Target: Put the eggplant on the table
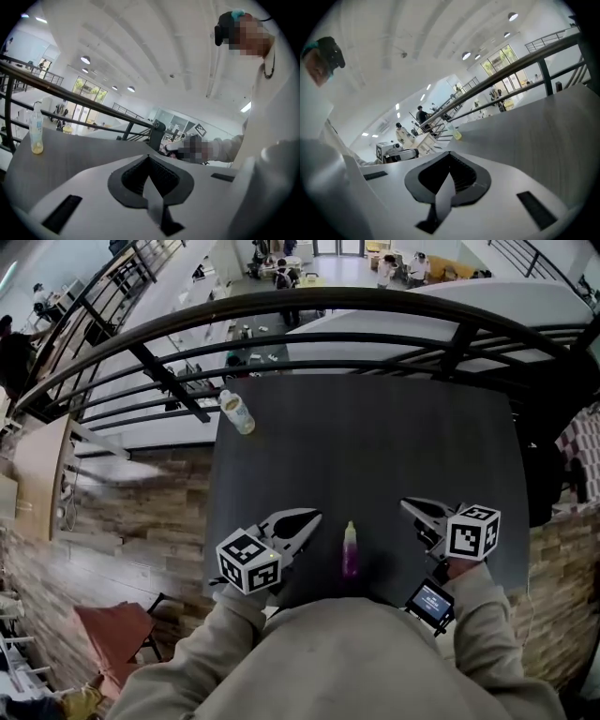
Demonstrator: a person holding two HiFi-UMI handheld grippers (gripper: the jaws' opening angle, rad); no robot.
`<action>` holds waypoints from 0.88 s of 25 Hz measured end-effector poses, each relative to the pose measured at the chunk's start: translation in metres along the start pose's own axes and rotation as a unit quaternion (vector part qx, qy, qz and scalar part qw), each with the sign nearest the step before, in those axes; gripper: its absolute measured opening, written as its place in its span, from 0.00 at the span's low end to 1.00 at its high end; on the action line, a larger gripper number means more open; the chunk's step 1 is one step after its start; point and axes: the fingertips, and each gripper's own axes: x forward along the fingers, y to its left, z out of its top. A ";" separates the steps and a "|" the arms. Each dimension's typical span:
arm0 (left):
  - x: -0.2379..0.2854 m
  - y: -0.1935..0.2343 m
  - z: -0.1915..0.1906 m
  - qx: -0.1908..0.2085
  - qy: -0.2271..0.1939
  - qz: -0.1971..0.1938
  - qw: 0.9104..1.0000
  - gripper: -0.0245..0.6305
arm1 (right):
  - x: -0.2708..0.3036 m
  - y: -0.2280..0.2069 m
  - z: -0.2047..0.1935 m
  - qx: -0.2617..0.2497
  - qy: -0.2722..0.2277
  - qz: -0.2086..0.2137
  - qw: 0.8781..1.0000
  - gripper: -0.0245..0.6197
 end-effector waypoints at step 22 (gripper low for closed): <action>-0.029 -0.124 0.174 0.145 -0.147 -0.085 0.975 0.04 | -0.092 0.174 0.112 -0.209 -0.177 0.086 0.958 0.06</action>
